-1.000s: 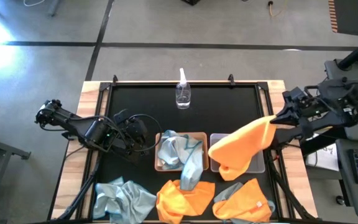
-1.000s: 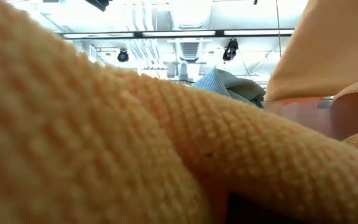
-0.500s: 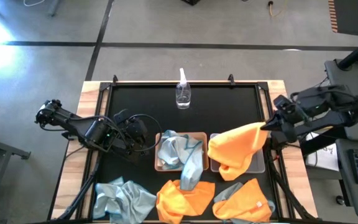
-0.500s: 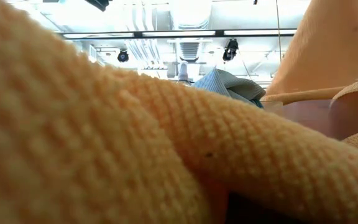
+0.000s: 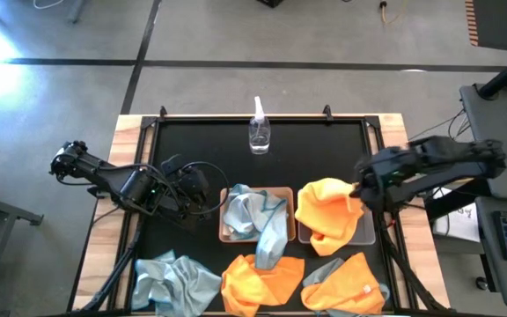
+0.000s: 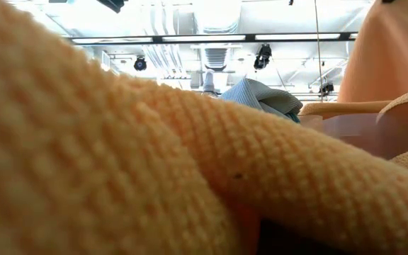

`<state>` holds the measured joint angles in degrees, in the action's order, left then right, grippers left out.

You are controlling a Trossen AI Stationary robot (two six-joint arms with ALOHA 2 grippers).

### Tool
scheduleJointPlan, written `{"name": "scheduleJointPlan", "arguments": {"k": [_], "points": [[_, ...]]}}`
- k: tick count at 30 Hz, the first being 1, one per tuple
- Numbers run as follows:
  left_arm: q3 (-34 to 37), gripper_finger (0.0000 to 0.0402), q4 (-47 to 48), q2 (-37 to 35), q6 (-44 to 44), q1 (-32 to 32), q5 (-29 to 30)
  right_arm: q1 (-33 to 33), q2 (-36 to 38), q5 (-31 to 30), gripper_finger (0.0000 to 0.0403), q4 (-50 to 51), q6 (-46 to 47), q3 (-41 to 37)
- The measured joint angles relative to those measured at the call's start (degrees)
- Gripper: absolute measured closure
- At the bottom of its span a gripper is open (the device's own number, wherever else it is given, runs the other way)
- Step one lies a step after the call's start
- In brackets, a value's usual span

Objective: Sort microfiber towel by color & place in baskets
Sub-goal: Put the orange towel into the transparent bin

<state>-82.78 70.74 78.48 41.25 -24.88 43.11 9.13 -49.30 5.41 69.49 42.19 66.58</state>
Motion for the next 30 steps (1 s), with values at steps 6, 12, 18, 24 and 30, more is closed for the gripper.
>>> {"name": "scheduleJointPlan", "arguments": {"k": [6,12,18,24,30], "points": [[0.01,0.0288,-0.02,0.0,0.0,0.01,0.0,0.02,-3.24,8.07,0.0394,-9.77,-0.07,-5.98],[0.02,0.0288,-0.01,0.0,0.0,0.0,0.0,0.02,-6.3,13.22,0.0394,-14.2,-1.83,-9.39],[0.04,0.0288,0.0,0.0,0.0,0.02,0.0,0.01,-9.81,13.2,0.0394,-14.7,-2.33,-10.4],[0.05,0.0288,-0.02,0.0,0.0,0.0,0.0,0.0,-14.11,13.09,0.0394,-14.59,-2.35,-10.67],[0.07,0.0288,-0.02,0.0,0.02,0.0,-0.02,0.02,-16.61,13.04,0.0394,-15.41,-3.87,-9.33]]}}
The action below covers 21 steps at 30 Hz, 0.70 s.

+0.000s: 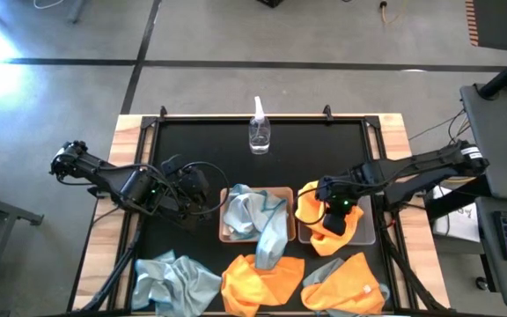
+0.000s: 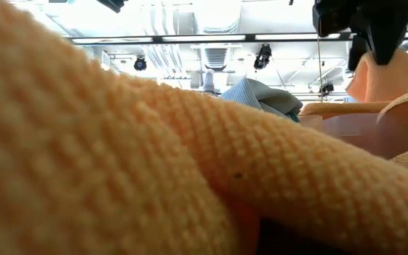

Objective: Sort microfiber towel by color & place in baskets
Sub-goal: Put the orange towel into the transparent bin

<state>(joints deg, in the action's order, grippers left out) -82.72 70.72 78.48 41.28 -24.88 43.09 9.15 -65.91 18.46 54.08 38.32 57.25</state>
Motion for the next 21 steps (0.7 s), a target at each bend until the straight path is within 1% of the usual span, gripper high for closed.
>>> {"name": "scheduleJointPlan", "arguments": {"k": [5,9,16,21], "points": [[0.0,0.0288,0.0,0.0,0.0,0.01,-0.11,0.0,-0.2,0.0,0.0381,-0.01,-1.73,1.85],[0.0,0.0288,0.0,0.38,0.0,0.0,-0.11,-0.01,-0.2,0.0,0.0354,-0.2,-2.46,3.5],[0.0,0.0288,0.2,2.33,-0.26,0.0,-0.15,-0.02,-0.49,-0.48,0.03,-0.21,-3.95,4.06],[0.0,0.0288,1.48,3.61,-0.28,0.02,-0.19,-0.02,-0.52,-0.46,0.0282,-0.39,-3.97,4.14]]}}
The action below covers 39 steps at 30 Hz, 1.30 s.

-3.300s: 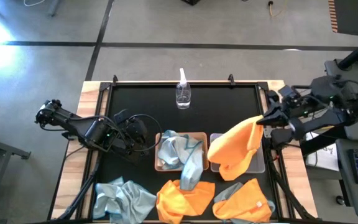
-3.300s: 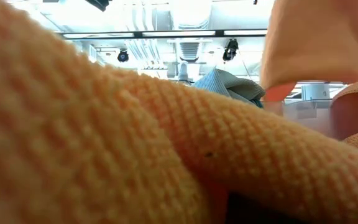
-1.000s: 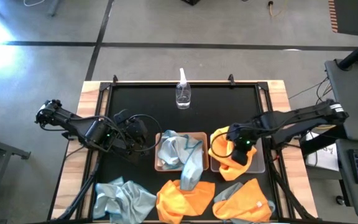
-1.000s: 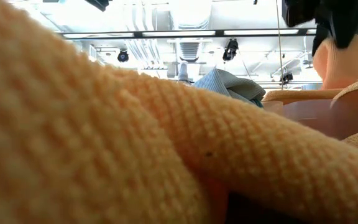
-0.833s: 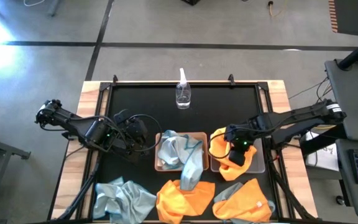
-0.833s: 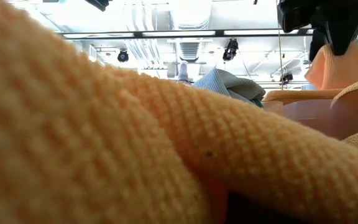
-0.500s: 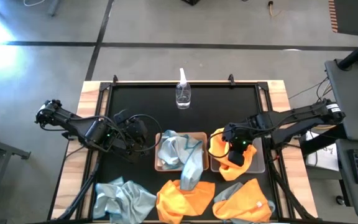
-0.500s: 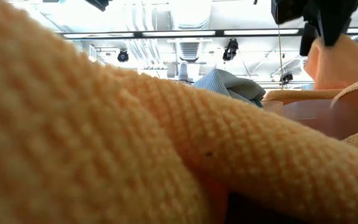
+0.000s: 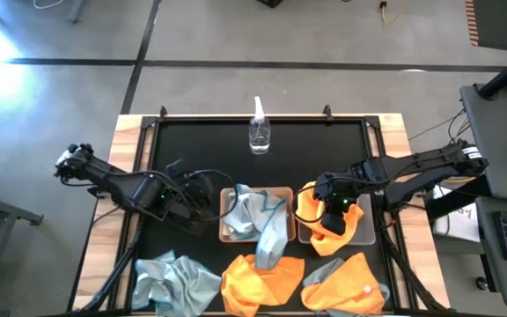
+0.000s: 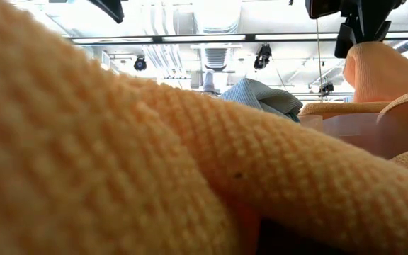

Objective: Sort microfiber towel by color & place in baskets
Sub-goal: Put the orange towel into the transparent bin

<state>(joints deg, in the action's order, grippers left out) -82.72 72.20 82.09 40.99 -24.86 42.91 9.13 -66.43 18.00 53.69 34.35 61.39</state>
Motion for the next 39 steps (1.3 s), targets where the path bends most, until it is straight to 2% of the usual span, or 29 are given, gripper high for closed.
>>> {"name": "scheduleJointPlan", "arguments": {"k": [6,11,14,23,27,29,36,39], "points": [[0.0,0.0288,1.47,0.69,0.0,-0.02,-0.01,-0.04,0.45,4.33,0.0285,-4.18,-2.95,0.02],[0.0,0.0288,1.69,0.69,0.0,-0.02,0.01,-0.04,1.15,4.56,0.0297,-9.5,-3.97,0.06],[0.0,0.0288,1.73,0.69,0.0,-0.02,0.01,-0.04,1.61,4.54,0.0304,-7.08,-4.11,0.06],[0.0,0.0288,1.86,0.67,0.0,-0.02,0.01,0.05,1.93,5.99,0.032,8.61,-0.93,0.06],[0.0,0.0288,1.86,0.67,0.05,0.0,0.03,0.13,1.92,14.61,0.032,7.88,-0.81,0.06],[0.0,0.0288,1.84,0.67,0.14,-0.02,0.03,0.49,1.92,16.94,0.0318,6.97,0.4,0.06],[0.0,0.0288,1.84,0.67,0.2,-0.02,0.1,2.9,1.88,16.51,0.0321,6.81,5.27,0.06],[0.0,0.0288,1.85,0.66,0.2,-0.01,0.12,5.45,1.88,16.17,0.0323,3.56,6.65,0.06]]}}
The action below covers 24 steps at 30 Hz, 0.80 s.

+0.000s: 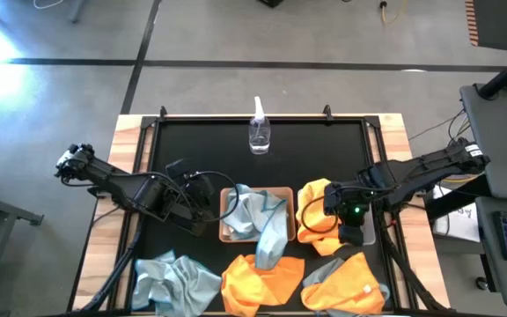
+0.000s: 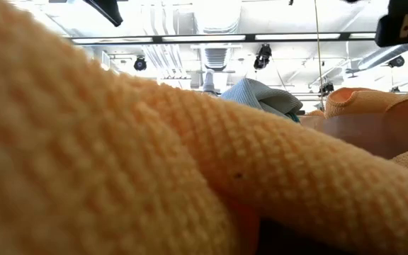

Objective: Sort microfiber towel by color & place in baskets
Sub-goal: Put the orange towel into the transparent bin

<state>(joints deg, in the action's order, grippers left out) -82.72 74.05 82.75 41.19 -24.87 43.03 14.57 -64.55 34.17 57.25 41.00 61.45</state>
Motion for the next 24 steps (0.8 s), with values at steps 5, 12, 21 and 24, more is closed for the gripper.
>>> {"name": "scheduleJointPlan", "arguments": {"k": [5,12,21,24], "points": [[0.0,0.0288,0.0,-0.01,0.0,0.01,0.04,7.12,-0.02,-4.24,0.0324,-10.02,2.33,-0.02],[0.0,0.0288,-0.01,-0.01,-0.13,0.01,0.09,18.49,-0.04,-13.24,0.0328,-18.08,5.26,-0.02],[0.0,0.0288,-0.6,-0.01,-0.13,0.0,0.09,28.57,-1.12,-25.13,0.0329,-18.6,16.15,-0.02],[0.0,0.0288,-1.11,-0.01,-0.13,0.0,0.09,30.64,-3.37,-26.83,0.0325,-18.64,21.61,-0.02]]}}
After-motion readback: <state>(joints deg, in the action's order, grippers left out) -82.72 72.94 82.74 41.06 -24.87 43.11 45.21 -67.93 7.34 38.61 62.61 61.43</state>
